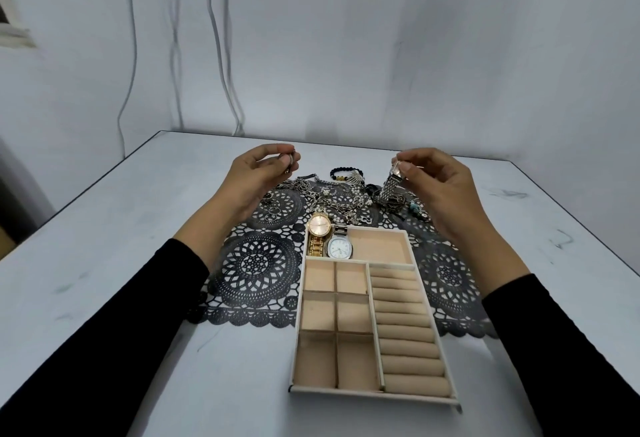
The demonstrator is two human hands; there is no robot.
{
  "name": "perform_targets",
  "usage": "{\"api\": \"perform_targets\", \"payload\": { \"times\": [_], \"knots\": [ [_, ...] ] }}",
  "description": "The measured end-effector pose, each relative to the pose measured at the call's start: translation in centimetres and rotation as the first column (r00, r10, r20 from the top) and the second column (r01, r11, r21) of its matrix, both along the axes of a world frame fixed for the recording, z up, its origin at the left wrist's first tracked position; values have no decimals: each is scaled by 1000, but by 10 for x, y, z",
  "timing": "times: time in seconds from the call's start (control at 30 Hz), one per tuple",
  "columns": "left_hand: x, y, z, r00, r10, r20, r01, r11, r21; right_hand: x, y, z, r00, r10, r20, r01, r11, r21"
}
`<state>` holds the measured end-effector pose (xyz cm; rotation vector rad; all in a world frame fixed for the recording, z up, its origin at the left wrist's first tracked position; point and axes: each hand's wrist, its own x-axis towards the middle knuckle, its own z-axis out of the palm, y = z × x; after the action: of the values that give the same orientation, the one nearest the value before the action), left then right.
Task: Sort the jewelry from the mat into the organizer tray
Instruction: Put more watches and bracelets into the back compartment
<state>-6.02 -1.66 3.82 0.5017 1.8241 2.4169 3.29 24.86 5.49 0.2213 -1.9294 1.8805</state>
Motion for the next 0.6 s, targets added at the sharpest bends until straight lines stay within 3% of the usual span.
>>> {"api": "perform_targets", "payload": {
  "times": [0.6],
  "knots": [
    [47, -5, -7, 1000, 13, -14, -13, 999, 43, 16, -18, -17, 955, 169, 242, -205, 970, 132]
  ]
}}
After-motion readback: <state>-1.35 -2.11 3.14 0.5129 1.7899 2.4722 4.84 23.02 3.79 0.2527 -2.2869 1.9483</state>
